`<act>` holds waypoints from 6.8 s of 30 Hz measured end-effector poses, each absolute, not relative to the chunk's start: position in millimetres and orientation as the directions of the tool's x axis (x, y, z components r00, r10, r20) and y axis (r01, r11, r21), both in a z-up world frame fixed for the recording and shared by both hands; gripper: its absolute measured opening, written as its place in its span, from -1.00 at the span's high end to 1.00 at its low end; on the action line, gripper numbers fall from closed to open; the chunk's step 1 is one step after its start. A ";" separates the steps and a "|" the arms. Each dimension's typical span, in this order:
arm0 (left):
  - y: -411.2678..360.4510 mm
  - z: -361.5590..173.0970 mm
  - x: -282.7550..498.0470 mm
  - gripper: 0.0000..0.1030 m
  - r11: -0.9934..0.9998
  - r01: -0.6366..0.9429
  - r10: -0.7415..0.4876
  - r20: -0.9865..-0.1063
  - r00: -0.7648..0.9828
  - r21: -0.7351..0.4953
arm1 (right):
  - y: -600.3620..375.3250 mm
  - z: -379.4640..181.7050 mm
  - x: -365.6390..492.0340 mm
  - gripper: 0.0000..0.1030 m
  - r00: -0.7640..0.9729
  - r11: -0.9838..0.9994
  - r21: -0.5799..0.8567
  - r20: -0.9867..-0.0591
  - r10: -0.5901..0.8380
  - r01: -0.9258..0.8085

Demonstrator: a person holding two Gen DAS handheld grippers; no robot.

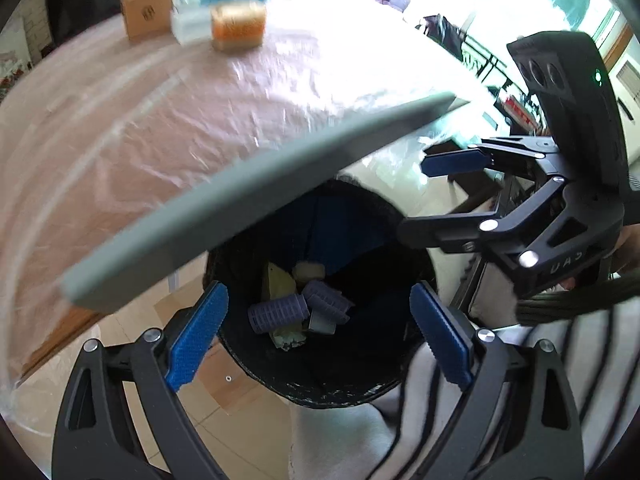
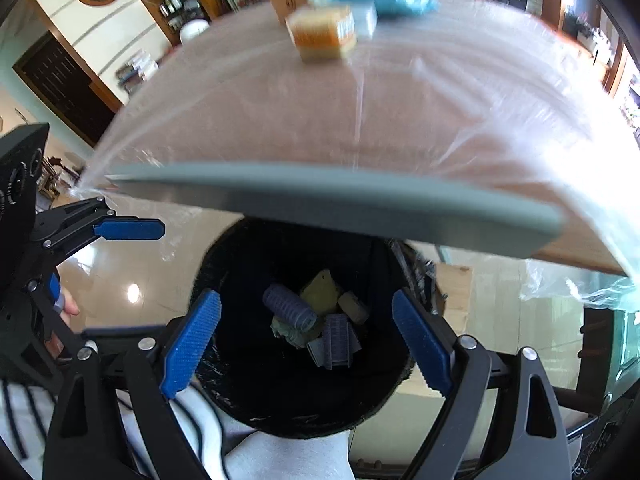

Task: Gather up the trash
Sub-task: 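Move both grippers back to the table toward the cardboard box and orange cup, then close the left gripper on the cardboard box while the right gripper closes on the orange cup, then lift the cardboard box and orange cup and carry both over the black bin, then open both grippers to drop the box and cup into the bin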

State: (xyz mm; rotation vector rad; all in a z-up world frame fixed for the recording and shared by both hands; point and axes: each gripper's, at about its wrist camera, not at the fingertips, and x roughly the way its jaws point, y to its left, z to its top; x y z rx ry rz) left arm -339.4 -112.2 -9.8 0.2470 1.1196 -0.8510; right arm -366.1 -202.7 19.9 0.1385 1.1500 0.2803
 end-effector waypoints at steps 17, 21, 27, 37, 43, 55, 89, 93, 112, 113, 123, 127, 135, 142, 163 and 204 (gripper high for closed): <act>-85.4 80.5 -234.6 -0.97 0.879 0.474 -0.354 -0.733 0.581 -0.050 | -201.5 100.7 -300.0 -0.92 0.648 0.992 0.120 -0.752 0.118 -0.042; -92.5 78.1 -192.0 -0.97 0.885 0.465 -0.331 -0.752 0.570 -0.036 | -188.8 85.5 -274.4 -0.92 0.620 0.991 0.127 -0.774 0.125 -0.041; -108.1 71.4 -137.4 -0.97 0.894 0.448 -0.300 -0.775 0.557 -0.024 | -187.3 70.0 -239.2 -0.90 0.593 0.978 0.208 -0.789 0.159 0.015; -142.7 63.8 -90.8 -0.87 0.879 0.477 -0.305 -0.782 0.544 -0.012 | -175.2 45.9 -211.6 -0.48 0.545 0.980 0.196 -0.827 0.139 0.047; -148.0 48.1 -71.2 -0.53 0.885 0.463 -0.310 -0.801 0.513 -0.047 | -164.6 40.5 -207.2 -0.47 0.542 0.984 0.170 -0.832 0.116 0.051; -148.5 32.7 -58.0 -0.18 0.888 0.453 -0.317 -0.816 0.483 -0.077 | -165.8 38.1 -201.1 0.07 0.564 0.984 0.161 -0.821 0.089 0.080; -94.5 48.2 -127.9 -0.15 0.920 0.389 -0.273 -0.794 0.543 -0.050 | -208.1 54.1 -217.5 0.13 0.561 0.980 0.196 -0.815 0.144 0.033; -89.5 47.3 -138.8 -0.15 0.922 0.381 -0.276 -0.795 0.540 -0.062 | -206.1 51.3 -219.5 0.13 0.553 0.980 0.196 -0.820 0.150 0.025; -82.5 58.0 -194.0 -0.15 0.893 0.440 -0.341 -0.779 0.526 -0.094 | -216.9 71.4 -241.4 0.13 0.565 0.966 0.256 -0.791 0.236 -0.045; -83.1 60.5 -197.2 -0.15 0.890 0.446 -0.345 -0.778 0.525 -0.094 | -217.4 74.0 -243.3 0.13 0.567 0.964 0.260 -0.788 0.241 -0.050; -88.6 73.5 -237.3 -0.15 0.842 0.533 -0.401 -0.761 0.509 -0.087 | -220.6 88.7 -275.0 0.13 0.567 0.958 0.272 -0.777 0.272 -0.086; -92.0 73.0 -254.8 -0.15 0.820 0.566 -0.421 -0.764 0.490 -0.089 | -220.6 89.6 -291.7 0.13 0.556 0.956 0.275 -0.781 0.285 -0.104; -89.8 68.6 -288.9 -0.15 0.784 0.610 -0.456 -0.770 0.445 -0.112 | -217.4 88.1 -325.7 0.13 0.535 0.954 0.270 -0.791 0.296 -0.130; -94.1 66.2 -313.0 -0.15 0.746 0.659 -0.465 -0.786 0.408 -0.099 | -212.9 86.0 -347.9 0.13 0.513 0.953 0.260 -0.804 0.301 -0.153; -114.5 41.8 -359.4 -0.15 0.632 0.767 -0.477 -0.836 0.272 -0.112 | -207.4 71.1 -385.1 0.13 0.454 0.956 0.223 -0.844 0.286 -0.190; -126.5 -44.5 -343.6 -0.15 0.666 0.744 -0.305 -0.930 0.205 -0.054 | -188.5 -15.4 -364.2 0.13 0.296 0.970 0.179 -0.929 0.222 -0.165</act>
